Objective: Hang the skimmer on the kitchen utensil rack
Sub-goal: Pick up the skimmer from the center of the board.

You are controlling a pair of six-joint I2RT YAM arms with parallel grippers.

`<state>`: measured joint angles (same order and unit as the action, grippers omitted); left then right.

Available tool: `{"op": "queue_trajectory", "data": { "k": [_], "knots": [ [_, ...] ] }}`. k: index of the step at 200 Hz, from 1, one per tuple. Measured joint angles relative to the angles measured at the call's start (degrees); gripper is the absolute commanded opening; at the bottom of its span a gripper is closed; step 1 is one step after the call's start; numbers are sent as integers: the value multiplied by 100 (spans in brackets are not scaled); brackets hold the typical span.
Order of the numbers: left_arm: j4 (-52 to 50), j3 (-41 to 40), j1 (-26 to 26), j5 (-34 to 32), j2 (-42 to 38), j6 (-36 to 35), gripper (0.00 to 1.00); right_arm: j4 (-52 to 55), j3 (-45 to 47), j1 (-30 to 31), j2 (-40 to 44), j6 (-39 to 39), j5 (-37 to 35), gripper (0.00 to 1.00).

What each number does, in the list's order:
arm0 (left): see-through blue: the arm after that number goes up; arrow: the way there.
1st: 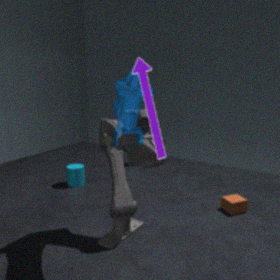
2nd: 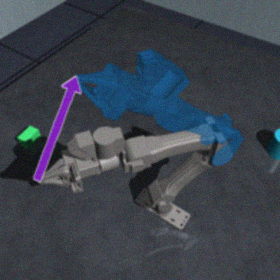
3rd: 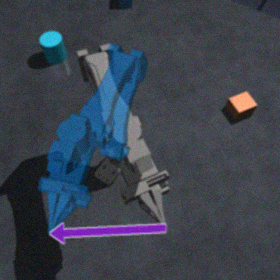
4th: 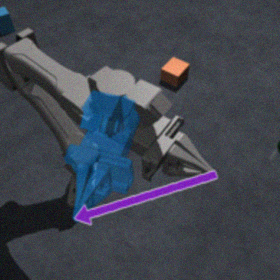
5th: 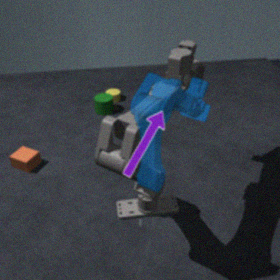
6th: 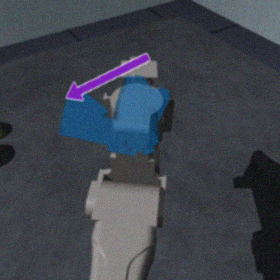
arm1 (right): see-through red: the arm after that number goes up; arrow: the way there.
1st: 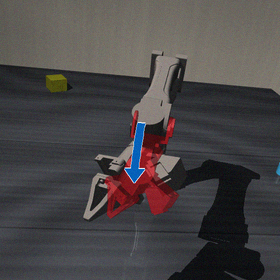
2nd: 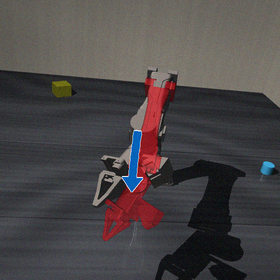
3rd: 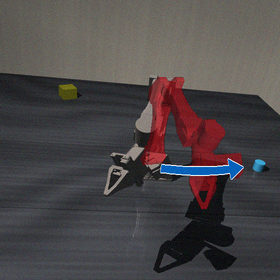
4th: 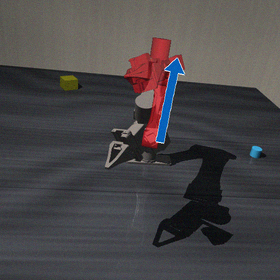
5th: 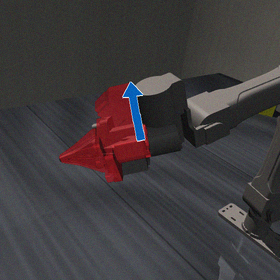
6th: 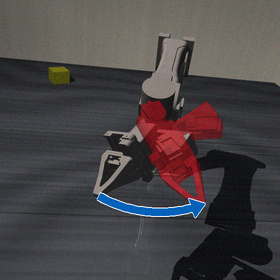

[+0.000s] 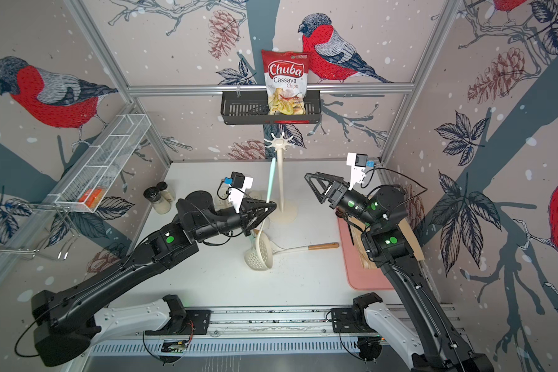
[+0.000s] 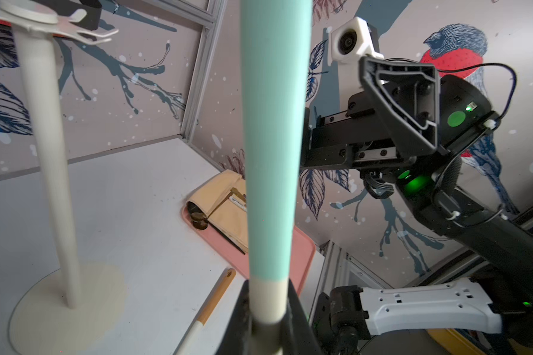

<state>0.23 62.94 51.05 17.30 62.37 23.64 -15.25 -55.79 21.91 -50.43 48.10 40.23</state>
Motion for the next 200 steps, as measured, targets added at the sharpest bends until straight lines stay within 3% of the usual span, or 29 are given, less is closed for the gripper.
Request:
{"op": "queue_trajectory", "data": {
  "k": [30,79,113,130,200],
  "knots": [
    [472,-2,0,511,-31,201,0,-184,-551,1152,-315,-514,164,90],
    [839,17,-9,876,-37,334,0,-68,-691,1700,-782,-885,-131,75],
    [846,33,-9,946,33,337,0,61,-890,2083,-909,-1239,-334,53],
    [841,33,-9,940,44,337,0,229,-901,2116,-907,-1397,-496,47],
    [754,52,-9,577,57,330,0,953,-984,2378,-778,-2127,-1519,43]
  ]
}}
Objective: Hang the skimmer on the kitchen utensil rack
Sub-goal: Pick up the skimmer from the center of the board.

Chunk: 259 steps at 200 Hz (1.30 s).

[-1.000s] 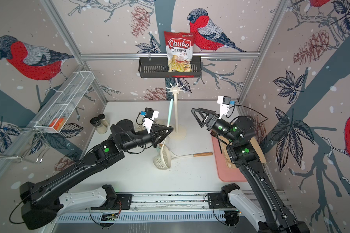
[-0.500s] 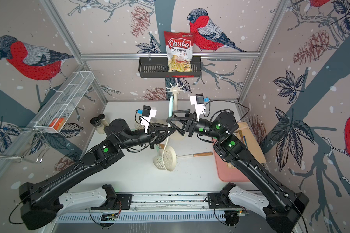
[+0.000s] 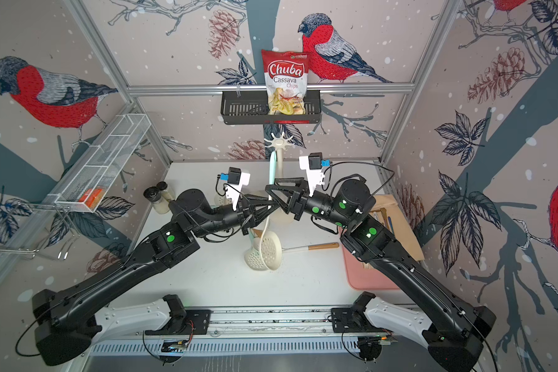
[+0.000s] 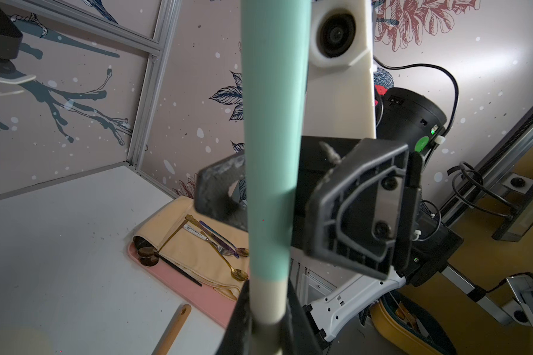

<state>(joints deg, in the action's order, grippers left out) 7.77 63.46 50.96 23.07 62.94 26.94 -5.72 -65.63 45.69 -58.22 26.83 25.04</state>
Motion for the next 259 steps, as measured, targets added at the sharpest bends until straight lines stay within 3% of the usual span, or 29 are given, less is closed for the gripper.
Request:
{"op": "queue_trajectory", "data": {
  "k": [59,90,109,120,128,150,156,163,186,228,259],
  "knots": [
    [-164,11,0,-129,42,-2,0,125,55,385,-15,-332,-931,35],
    [-162,-26,0,-131,28,0,0,66,72,424,-50,-330,-999,30],
    [-162,-46,0,-149,28,2,0,7,72,442,-92,-328,-1014,18],
    [-162,-50,0,-170,28,-37,0,-13,72,452,-94,-299,-1010,4],
    [-160,-50,0,-177,26,-42,14,-17,79,459,-79,-299,-1014,0],
    [-173,-90,2,-212,-20,-20,76,-85,308,468,122,-398,-1134,0],
    [-192,-96,0,-236,-52,11,88,-37,345,431,192,-422,-1220,0],
    [-205,-96,0,-304,-90,2,96,22,356,363,262,-433,-1338,0],
    [-330,-107,0,-503,-240,-33,99,319,348,-70,444,-435,-1556,0],
    [-1126,-74,0,-1360,-424,-234,99,1591,334,-1550,507,-686,-1537,0],
    [-1694,94,-13,-1965,-254,-299,99,2343,188,-1989,369,-1196,-1617,0]
  ]
}}
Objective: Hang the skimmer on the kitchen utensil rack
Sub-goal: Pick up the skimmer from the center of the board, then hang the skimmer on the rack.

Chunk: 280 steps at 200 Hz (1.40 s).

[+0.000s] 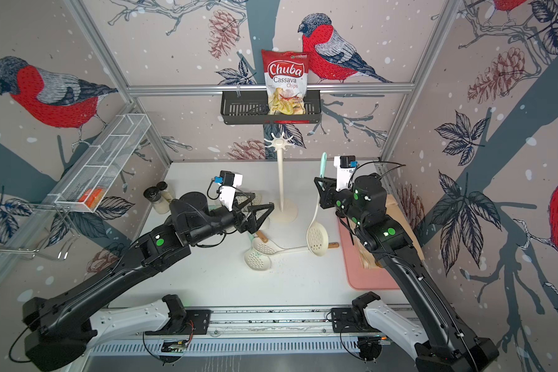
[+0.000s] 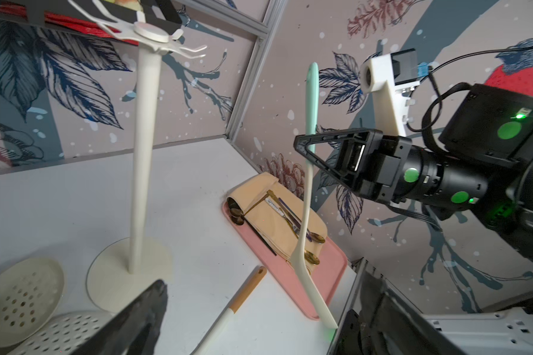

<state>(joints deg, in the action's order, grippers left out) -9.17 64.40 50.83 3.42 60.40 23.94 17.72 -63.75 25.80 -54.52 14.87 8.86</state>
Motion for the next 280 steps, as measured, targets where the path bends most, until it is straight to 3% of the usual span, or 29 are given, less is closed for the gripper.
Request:
{"op": "queue_trajectory", "data": {
  "k": [41,80,115,160,210,280],
  "knots": [
    [-15,140,-566,-11,337,179,99,140,-254,61,-350,-789,-310,0],
    [415,348,-1366,726,763,474,98,87,-684,385,-929,-1622,-831,0],
    [638,702,-1742,1311,1231,586,96,116,-1062,376,-1416,-2232,-905,0],
    [763,1110,-2037,1847,1574,608,96,424,-1692,-55,-1873,-2704,-195,0],
    [732,1823,-2295,2190,1937,726,96,975,-2197,-146,-2358,-2975,636,0],
    [348,2730,-2319,2339,2656,702,89,1104,-2337,-153,-2468,-2990,752,0]
  ]
}}
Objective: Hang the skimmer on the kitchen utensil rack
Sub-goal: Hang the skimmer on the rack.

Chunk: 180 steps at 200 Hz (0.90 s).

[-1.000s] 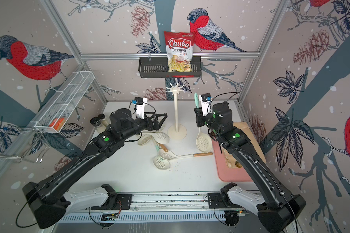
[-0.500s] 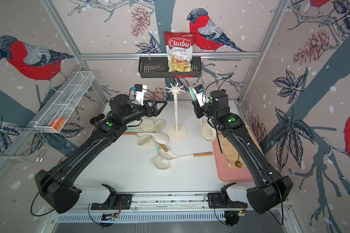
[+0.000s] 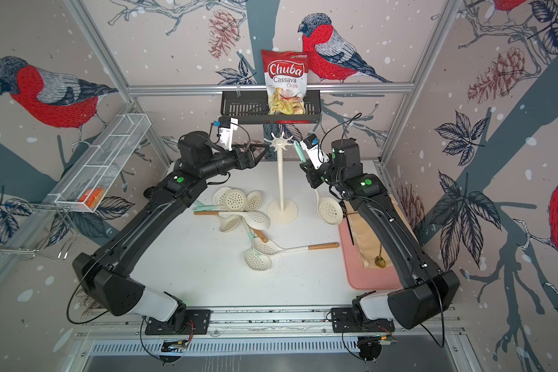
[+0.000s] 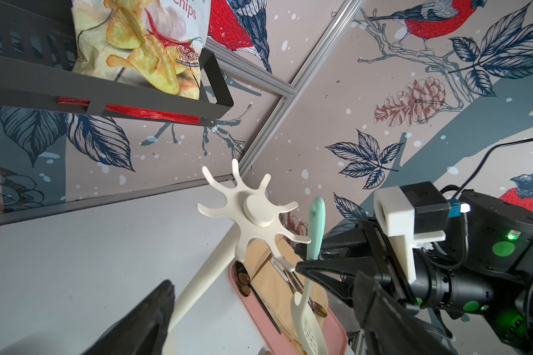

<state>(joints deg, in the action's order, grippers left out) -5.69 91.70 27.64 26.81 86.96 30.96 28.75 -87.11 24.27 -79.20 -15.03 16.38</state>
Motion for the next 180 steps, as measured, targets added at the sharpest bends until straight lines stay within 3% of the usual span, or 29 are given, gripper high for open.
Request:
{"op": "queue_trajectory", "data": {
  "k": [116,180],
  "knots": [
    [-138,166,0,302,245,-107,74,170,-337,254,-472,-26,-83,0],
    [-144,210,0,407,321,-142,49,302,-367,308,-490,-46,-249,0]
  ]
}}
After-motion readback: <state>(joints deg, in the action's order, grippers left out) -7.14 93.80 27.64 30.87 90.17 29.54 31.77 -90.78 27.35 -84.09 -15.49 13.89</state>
